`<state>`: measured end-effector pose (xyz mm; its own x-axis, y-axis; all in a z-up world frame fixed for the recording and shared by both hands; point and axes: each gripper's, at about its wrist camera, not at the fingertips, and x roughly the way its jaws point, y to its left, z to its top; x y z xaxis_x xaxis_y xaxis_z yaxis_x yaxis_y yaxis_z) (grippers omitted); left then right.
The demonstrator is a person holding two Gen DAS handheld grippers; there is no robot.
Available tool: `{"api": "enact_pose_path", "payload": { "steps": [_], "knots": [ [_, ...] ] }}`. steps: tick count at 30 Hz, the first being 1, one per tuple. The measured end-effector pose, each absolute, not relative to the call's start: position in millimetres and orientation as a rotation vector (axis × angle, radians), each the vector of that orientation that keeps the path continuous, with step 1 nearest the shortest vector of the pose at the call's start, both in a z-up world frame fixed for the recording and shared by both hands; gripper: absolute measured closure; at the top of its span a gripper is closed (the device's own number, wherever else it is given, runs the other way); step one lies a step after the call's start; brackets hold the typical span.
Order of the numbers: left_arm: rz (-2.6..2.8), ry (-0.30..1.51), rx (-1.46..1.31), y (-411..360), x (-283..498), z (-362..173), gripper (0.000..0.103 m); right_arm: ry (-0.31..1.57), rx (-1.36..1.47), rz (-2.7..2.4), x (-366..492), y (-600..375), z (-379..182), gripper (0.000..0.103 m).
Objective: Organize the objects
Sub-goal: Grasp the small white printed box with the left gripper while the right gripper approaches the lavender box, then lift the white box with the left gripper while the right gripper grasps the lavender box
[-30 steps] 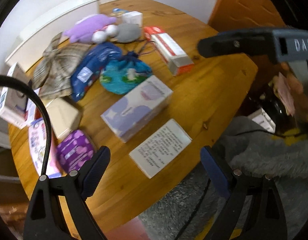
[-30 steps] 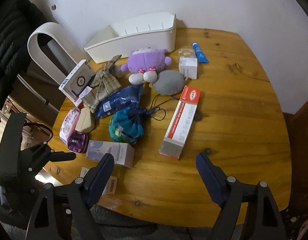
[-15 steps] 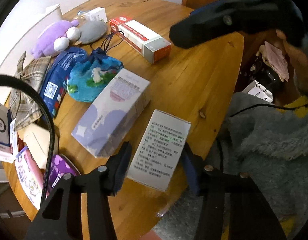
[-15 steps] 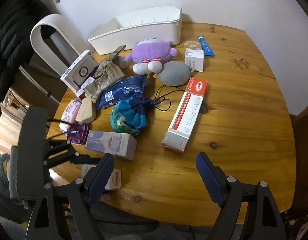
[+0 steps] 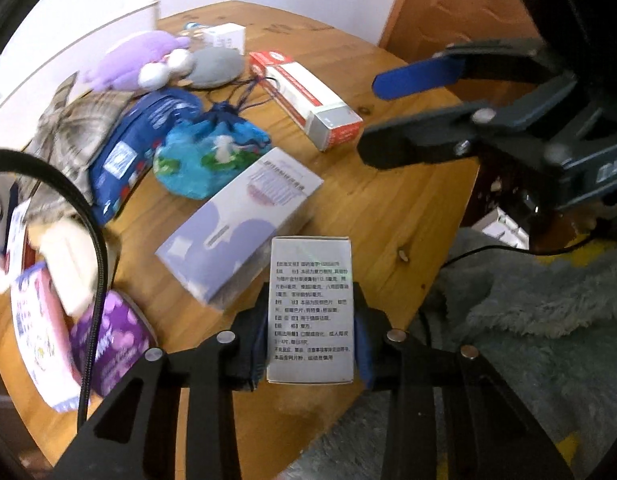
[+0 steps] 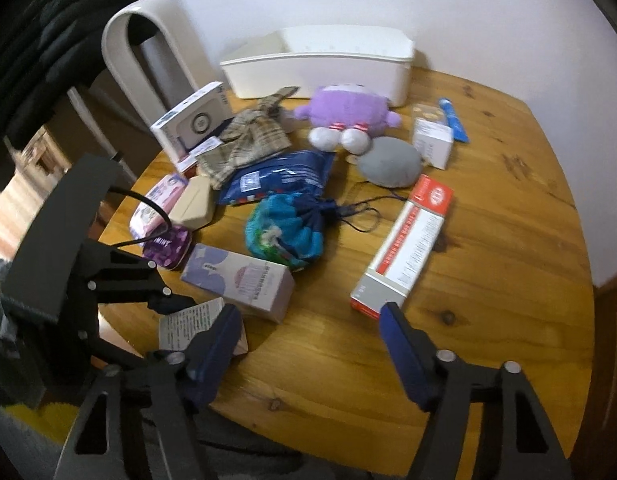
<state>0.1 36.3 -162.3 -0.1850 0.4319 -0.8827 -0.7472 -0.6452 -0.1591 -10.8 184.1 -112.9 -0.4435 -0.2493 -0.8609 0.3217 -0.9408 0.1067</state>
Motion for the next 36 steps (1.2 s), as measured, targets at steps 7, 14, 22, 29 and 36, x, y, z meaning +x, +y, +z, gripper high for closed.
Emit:
{"api": "enact_pose_path", "payload": {
  "steps": [7,14,22,29,36],
  "knots": [
    [2.154,0.447,-1.28,19.5,18.4,-157.1,0.066,0.298,1.316,-2.246,-15.6,151.3,-119.1,0.035],
    [2.24,0.338,-1.29,-4.3,12.4,-137.0,0.066,0.563,1.2,-2.06,-19.6,108.6,-129.6,0.047],
    [2.296,0.225,-1.305,-25.5,8.4,-127.7,0.066,0.831,1.145,-1.915,-30.9,72.3,-145.8,0.048],
    [2.334,0.17,-1.337,-34.9,2.6,-122.2,0.066,0.957,1.162,-1.786,-46.7,57.5,-159.9,0.062],
    [2.395,0.18,-1.337,-35.6,1.5,-103.5,0.066,0.876,1.234,-1.832,-57.6,61.4,-153.6,0.067]
  ]
}}
